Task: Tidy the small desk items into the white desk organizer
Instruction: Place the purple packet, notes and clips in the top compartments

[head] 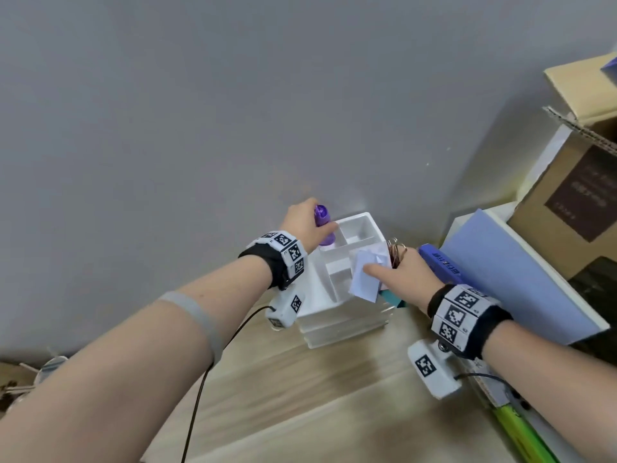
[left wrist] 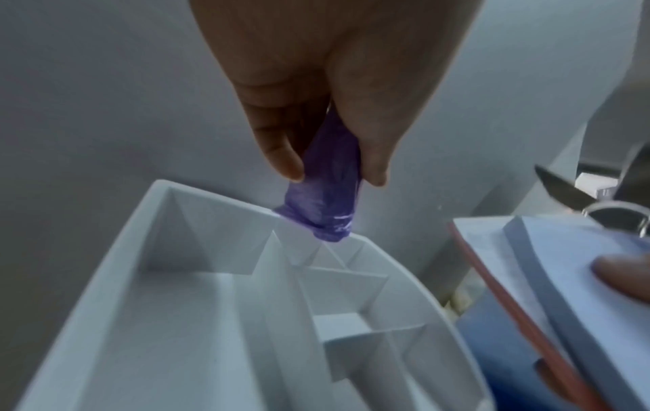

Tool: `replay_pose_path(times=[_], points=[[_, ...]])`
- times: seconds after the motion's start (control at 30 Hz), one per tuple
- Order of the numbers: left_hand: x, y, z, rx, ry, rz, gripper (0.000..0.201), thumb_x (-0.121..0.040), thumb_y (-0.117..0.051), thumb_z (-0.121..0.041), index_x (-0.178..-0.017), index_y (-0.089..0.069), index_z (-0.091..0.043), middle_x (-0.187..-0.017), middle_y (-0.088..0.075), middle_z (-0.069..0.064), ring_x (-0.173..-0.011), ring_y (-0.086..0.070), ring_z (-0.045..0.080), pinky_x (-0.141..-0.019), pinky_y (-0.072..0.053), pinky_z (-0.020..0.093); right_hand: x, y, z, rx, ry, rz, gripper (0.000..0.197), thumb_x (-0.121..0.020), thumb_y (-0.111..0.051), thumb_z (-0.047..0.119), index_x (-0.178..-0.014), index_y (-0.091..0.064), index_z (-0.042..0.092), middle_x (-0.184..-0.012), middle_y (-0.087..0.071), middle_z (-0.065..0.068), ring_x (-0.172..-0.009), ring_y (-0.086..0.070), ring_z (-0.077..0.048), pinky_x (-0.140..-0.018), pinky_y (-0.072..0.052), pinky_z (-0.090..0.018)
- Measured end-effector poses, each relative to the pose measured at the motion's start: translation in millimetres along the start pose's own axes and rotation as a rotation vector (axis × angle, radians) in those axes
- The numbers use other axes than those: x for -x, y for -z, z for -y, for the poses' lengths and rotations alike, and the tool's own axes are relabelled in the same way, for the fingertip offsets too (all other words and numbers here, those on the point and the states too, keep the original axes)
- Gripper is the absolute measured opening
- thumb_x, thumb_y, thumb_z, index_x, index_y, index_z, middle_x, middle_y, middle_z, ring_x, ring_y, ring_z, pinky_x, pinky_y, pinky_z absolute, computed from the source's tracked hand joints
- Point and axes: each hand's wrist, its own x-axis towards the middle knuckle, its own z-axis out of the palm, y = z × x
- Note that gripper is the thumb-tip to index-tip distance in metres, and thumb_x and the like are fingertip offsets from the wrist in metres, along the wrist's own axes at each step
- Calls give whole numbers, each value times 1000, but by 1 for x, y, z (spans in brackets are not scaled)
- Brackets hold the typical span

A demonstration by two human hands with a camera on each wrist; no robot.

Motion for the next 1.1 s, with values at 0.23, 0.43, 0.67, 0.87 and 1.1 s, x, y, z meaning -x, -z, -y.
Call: replay_pose_path(times=[0.23, 0.43, 0.67, 0.87, 1.1], points=[[-8, -27, 18, -140, 27, 40, 44, -73, -75, -43, -103, -55, -18, -95, -68, 9, -84, -64, 33, -73, -56, 41, -42, -2, 23, 196, 180, -67, 15, -79, -70, 19, -93, -72, 17, -77, -70, -8, -75, -65, -29, -70, -58, -42], [3, -16, 30, -80, -52, -4, 37, -79, -55, -25, -114, -52, -12, -104, -58, 5, -89, -57, 26, -78, -48, 37, -53, -13, 37, 219, 206, 121, 27, -81, -75, 13, -78, -68, 39, -71, -68, 9, -61, -63, 0, -59, -55, -25], [37, 11, 64, 59, -157, 244, 31, -88, -62, -29, -118, -61, -20, -96, -67, -2, -82, -62, 17, -78, -52, 32, -58, -65, 41, 309, 246, 244, 22, -75, -79, 25, -90, -65, 17, -81, -72, -4, -76, -71, -22, -67, -61, -42], [41, 8, 85, -212, -267, 243, 38, -84, -49, -39, -109, -67, -17, -92, -71, 7, -91, -60, 30, -78, -48, 40, -58, -83, 29, 563, 259, 153, 29, -80, -73, 26, -99, -58, 11, -93, -69, -7, -87, -65, -28, -77, -54, -40], [42, -5, 86, -666, -347, 248, 29, -90, -45, -31, -108, -65, -22, -88, -66, 0, -104, -47, 29, -104, -27, 44, -55, -80, 24, 669, 368, 132, 22, -87, -67, 26, -104, -66, 12, -94, -61, -5, -90, -60, -26, -80, -51, -37]])
